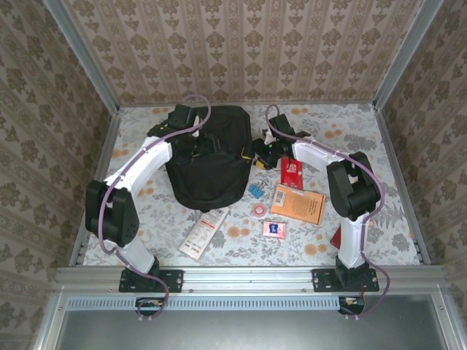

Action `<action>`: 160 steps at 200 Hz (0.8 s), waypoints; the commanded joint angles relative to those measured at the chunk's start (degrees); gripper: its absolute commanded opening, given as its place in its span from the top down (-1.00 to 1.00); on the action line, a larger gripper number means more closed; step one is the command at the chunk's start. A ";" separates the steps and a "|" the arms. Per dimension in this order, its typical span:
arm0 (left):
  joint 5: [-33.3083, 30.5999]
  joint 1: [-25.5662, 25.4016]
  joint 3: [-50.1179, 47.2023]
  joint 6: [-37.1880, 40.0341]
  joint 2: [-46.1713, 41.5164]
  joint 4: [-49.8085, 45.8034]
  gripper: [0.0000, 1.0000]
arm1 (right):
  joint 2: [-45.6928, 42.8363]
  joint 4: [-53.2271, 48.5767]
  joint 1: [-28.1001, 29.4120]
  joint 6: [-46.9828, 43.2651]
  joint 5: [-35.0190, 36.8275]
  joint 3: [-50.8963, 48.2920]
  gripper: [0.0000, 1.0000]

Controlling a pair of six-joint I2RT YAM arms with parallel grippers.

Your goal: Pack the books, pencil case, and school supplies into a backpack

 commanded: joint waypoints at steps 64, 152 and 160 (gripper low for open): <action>0.36 -0.06 -3.54 -0.88 -2.19 1.69 -0.33 | -0.77 7.59 1.12 3.28 -3.80 -2.93 0.62; 13.34 -0.05 -4.90 -8.46 3.70 8.25 -0.39 | -2.75 38.19 -0.38 18.76 -12.95 -12.95 0.59; 14.12 -0.05 -5.62 -9.56 3.87 9.47 -0.39 | -2.81 39.87 -0.46 19.51 -13.17 -13.45 0.50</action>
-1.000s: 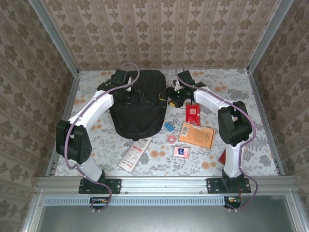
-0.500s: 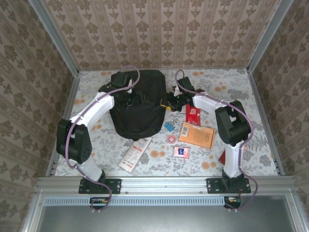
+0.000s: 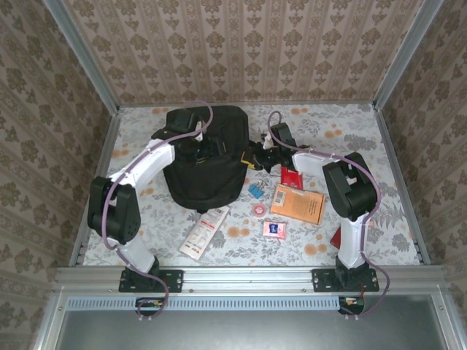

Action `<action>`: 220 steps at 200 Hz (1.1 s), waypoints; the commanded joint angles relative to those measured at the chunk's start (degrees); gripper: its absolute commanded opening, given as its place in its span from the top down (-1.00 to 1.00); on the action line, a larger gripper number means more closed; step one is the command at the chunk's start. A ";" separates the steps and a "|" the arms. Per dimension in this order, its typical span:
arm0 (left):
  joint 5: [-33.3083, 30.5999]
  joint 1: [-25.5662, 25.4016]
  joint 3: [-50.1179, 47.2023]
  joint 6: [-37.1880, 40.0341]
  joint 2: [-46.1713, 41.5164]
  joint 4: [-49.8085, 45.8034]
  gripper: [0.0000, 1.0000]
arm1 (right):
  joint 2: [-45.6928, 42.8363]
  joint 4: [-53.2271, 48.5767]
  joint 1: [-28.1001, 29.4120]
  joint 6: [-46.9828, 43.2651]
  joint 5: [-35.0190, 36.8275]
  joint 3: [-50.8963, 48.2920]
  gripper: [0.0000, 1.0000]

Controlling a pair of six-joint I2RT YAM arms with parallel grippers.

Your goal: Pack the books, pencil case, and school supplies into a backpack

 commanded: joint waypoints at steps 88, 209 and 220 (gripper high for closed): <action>4.69 -0.07 -3.93 -6.97 1.87 4.93 -0.37 | -3.96 12.04 -0.55 3.94 -4.96 -2.70 0.47; 12.43 0.78 -11.58 -20.32 3.24 20.64 -0.39 | 1.40 41.05 -0.71 23.24 -9.77 -5.93 1.00; 13.45 1.03 -13.31 -22.44 2.85 24.33 -0.40 | 1.76 42.35 -0.64 23.79 -9.77 -6.18 1.00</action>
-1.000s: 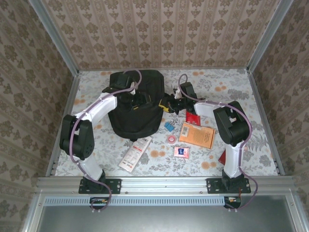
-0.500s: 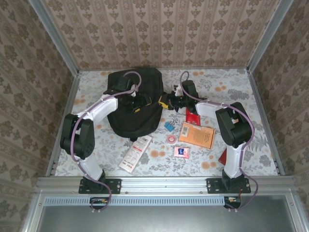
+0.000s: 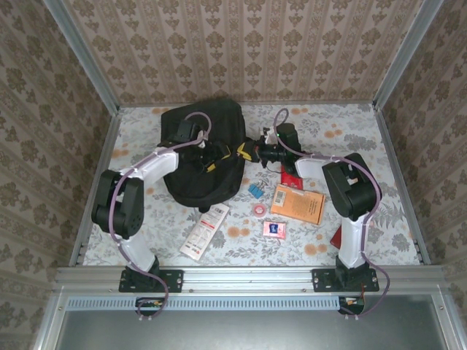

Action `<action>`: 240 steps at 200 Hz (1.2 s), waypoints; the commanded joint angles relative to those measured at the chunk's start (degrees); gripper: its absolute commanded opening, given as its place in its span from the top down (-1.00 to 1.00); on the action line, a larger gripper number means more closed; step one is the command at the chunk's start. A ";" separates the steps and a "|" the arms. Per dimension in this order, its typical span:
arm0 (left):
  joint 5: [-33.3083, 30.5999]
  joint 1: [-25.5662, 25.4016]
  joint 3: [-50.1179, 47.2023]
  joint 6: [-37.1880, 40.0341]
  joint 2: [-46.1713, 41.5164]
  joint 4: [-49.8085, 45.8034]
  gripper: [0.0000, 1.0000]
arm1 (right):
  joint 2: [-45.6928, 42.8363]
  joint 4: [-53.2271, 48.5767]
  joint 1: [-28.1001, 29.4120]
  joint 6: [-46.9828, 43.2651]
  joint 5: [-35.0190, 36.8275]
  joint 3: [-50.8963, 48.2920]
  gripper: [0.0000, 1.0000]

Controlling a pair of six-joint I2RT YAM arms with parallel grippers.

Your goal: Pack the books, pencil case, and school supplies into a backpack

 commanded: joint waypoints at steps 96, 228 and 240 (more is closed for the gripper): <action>10.50 0.37 -8.25 -14.84 0.41 24.47 -0.15 | 1.73 16.54 0.71 6.81 -4.02 -1.78 1.00; 11.71 -0.50 -5.05 -7.58 -0.99 18.71 -0.08 | 1.98 15.82 0.63 5.84 -3.81 -2.23 1.00; 12.01 -0.42 -5.86 -8.63 -1.38 20.33 -0.07 | 1.95 15.89 0.63 5.84 -3.76 -2.28 1.00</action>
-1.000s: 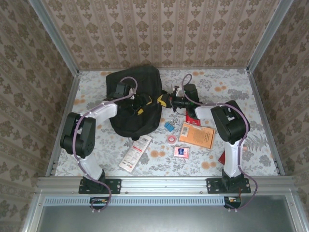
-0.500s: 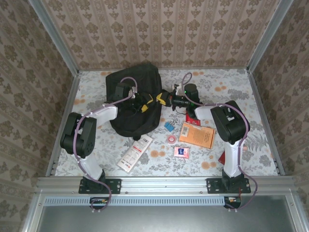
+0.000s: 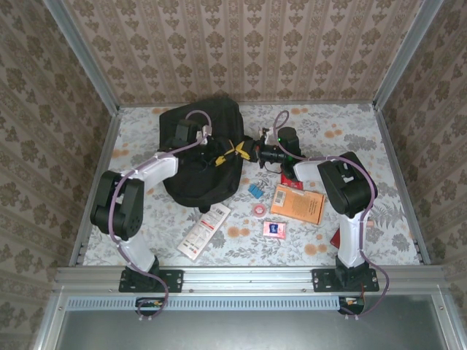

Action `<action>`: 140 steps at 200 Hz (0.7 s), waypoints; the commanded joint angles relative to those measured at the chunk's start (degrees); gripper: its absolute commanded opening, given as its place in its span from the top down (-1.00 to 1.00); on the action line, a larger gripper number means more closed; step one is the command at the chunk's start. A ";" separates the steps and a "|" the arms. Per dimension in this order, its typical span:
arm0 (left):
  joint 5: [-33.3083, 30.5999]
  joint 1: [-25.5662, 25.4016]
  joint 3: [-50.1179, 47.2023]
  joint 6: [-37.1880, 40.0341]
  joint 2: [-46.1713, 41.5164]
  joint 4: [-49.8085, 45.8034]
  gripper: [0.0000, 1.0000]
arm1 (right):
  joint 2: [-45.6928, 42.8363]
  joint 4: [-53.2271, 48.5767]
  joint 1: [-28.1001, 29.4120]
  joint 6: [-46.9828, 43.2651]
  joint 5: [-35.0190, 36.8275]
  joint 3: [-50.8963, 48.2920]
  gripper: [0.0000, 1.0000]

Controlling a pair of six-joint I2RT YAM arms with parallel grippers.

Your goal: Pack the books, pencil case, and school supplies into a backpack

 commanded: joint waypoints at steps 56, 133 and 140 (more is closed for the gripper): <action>2.15 0.58 -4.28 -4.89 -1.87 7.12 0.06 | 0.40 4.73 0.19 0.16 -2.27 -0.38 1.00; 2.14 1.19 -4.15 -5.39 -2.51 7.61 0.58 | 0.25 4.36 0.20 -0.08 -2.33 -0.51 1.00; 2.19 1.13 -4.23 -5.54 -2.60 7.63 0.64 | 0.25 4.03 0.24 -0.25 -2.33 -0.49 1.00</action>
